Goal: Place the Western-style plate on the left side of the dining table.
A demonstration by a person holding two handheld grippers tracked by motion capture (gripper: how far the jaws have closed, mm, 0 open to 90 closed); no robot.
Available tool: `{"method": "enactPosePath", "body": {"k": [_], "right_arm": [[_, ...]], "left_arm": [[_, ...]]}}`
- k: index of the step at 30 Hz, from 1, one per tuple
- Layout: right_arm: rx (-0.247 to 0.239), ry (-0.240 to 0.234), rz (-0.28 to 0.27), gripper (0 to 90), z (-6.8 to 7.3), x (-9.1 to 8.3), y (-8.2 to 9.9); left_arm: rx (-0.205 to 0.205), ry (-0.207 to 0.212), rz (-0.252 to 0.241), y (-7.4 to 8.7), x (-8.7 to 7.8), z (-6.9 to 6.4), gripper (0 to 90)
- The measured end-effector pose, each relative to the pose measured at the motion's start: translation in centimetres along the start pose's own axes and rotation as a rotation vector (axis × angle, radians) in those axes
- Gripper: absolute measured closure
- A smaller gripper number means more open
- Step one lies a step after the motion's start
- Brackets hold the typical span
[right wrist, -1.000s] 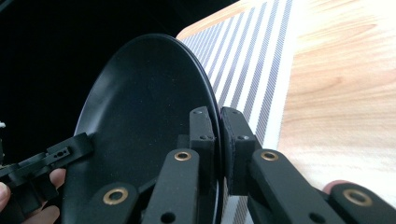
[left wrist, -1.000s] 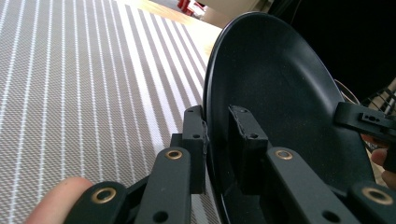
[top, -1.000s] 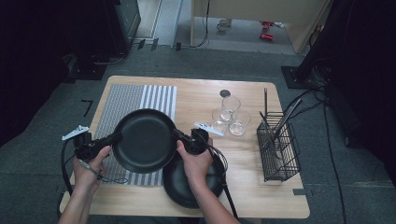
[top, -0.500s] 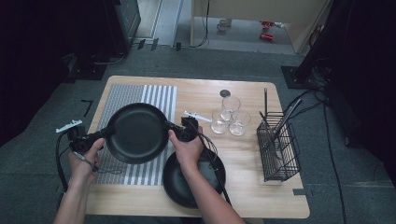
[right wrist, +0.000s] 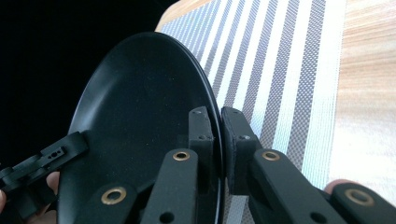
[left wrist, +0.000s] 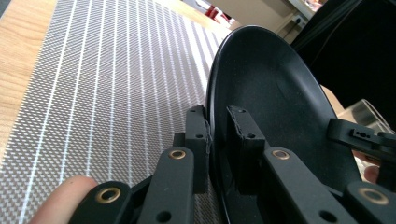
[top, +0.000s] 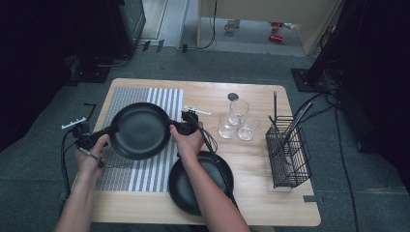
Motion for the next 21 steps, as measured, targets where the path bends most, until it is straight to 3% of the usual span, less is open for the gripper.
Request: {"method": "enactPosePath", "body": {"k": [3, 7, 11, 21], "right_arm": [[0.008, 0.013, 0.017, 83.7, -0.3, 0.8, -0.4], [0.036, 0.025, 0.053, 83.8, -0.6, 1.7, -0.6], [0.029, 0.037, 0.070, 83.7, -0.7, 2.5, -0.8], [0.035, 0.072, 0.095, 83.2, -1.7, 4.0, -1.0]], "left_arm": [[-0.006, -0.004, 0.005, 0.0, 0.4, 0.4, 80.3], [-0.052, -0.016, 0.010, -0.1, 1.1, 1.2, 80.9], [-0.071, -0.032, 0.016, 0.1, 1.5, 1.8, 80.7], [-0.069, -0.075, 0.049, 0.8, 2.6, 2.6, 79.3]]}}
Point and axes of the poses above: each handheld gripper's, and its own axes: x roughly forward along the jaws, y roughly out of its underside, z roughly to its left, the point moved 7 cm from there along x, roughly forward along the jaws, and after that the axes turned 9 degrees about x, right-handed, at the moved point
